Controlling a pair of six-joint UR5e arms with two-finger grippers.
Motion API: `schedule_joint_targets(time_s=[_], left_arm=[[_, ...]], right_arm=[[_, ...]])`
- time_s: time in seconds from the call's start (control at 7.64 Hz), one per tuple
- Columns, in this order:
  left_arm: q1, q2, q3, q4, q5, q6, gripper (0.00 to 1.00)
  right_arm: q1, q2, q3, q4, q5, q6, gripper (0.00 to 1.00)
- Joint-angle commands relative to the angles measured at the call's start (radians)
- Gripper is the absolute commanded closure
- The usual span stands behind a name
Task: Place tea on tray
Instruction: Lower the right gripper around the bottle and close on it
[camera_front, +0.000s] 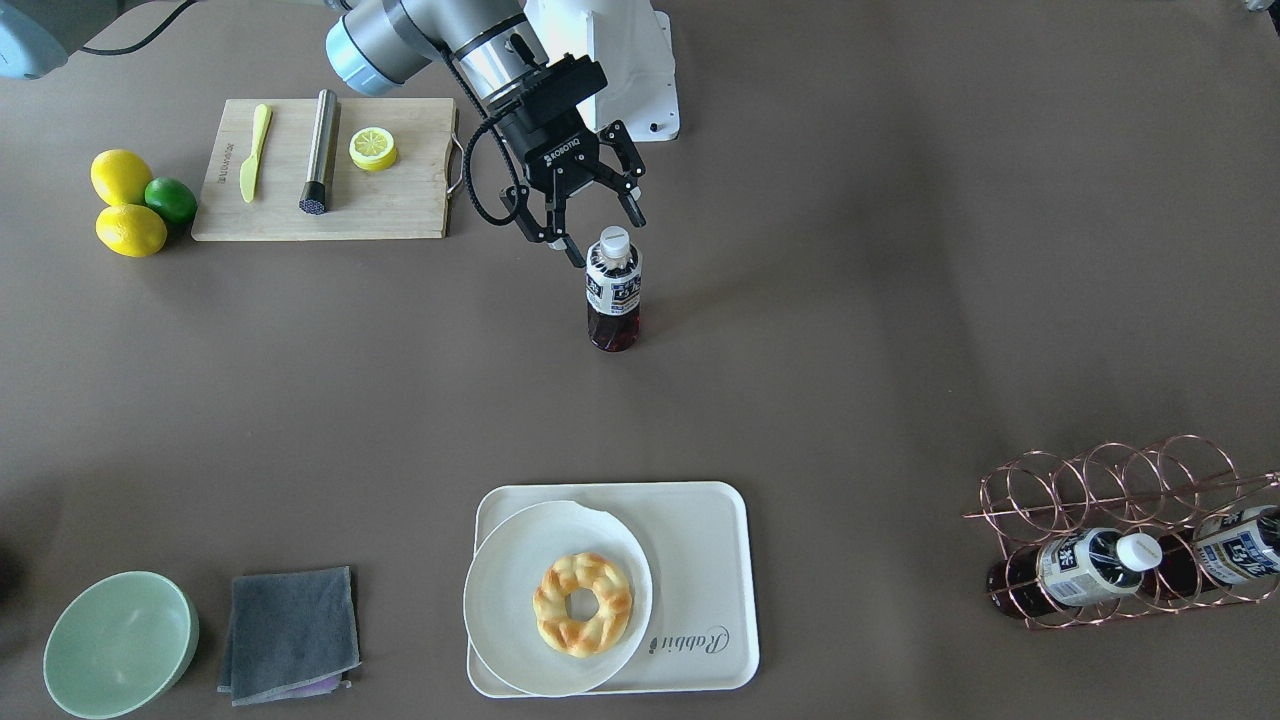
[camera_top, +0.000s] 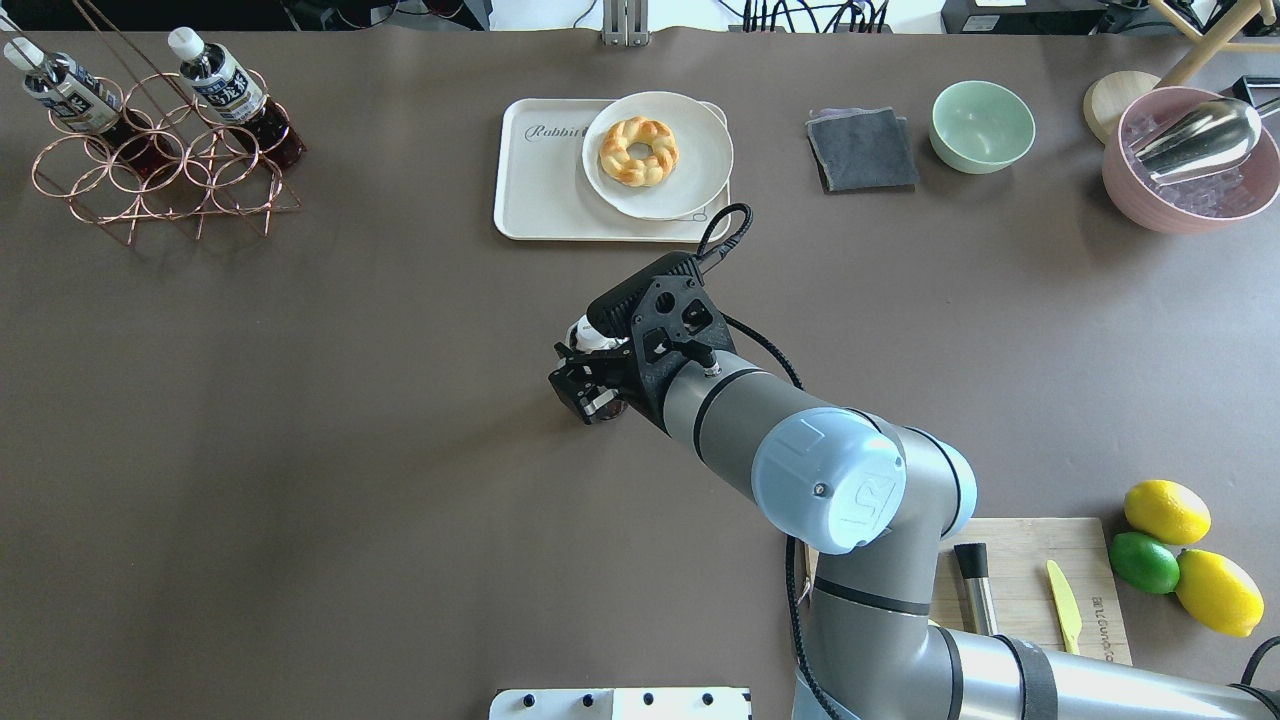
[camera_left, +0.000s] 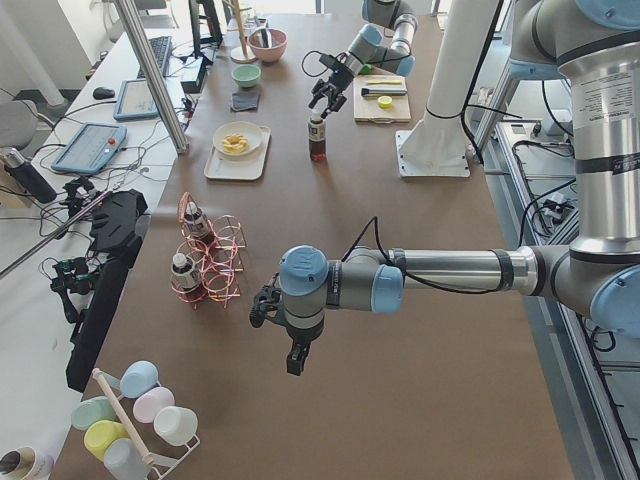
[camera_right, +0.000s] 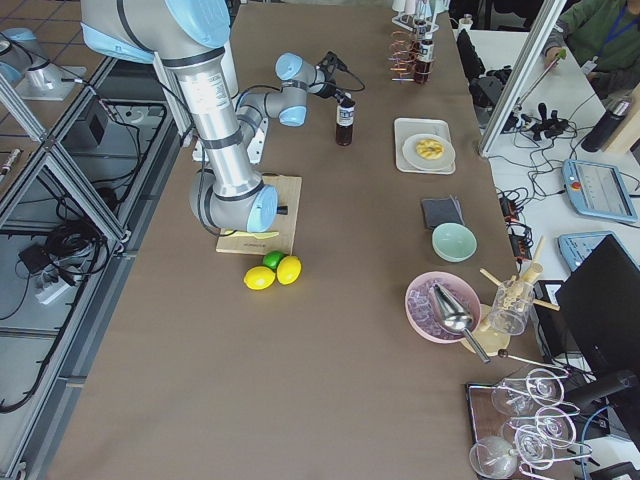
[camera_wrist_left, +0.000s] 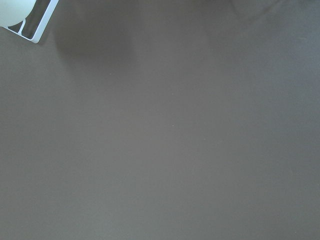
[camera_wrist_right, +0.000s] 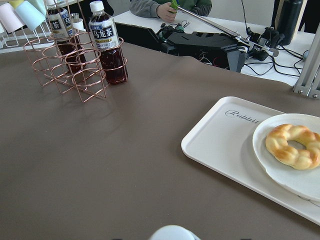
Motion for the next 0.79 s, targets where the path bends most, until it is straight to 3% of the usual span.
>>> schedule_joint_targets(time_s=[0.0, 0.26, 0.52, 0.65], left_arm=[[0.0, 0.0, 0.0, -0.003, 0.0, 0.0, 0.02], [0.0, 0.0, 0.0, -0.003, 0.0, 0.0, 0.02], [0.0, 0.0, 0.0, -0.003, 0.0, 0.0, 0.02], [0.0, 0.0, 0.0, -0.003, 0.0, 0.0, 0.02]], right_arm=[[0.001, 0.0, 0.001, 0.002, 0.0, 0.002, 0.18], [0.001, 0.002, 0.002, 0.002, 0.0, 0.004, 0.19], [-0.001, 0.006, -0.002, 0.0, 0.0, 0.004, 0.41], [-0.001, 0.008, -0.005, 0.0, 0.0, 0.004, 0.44]])
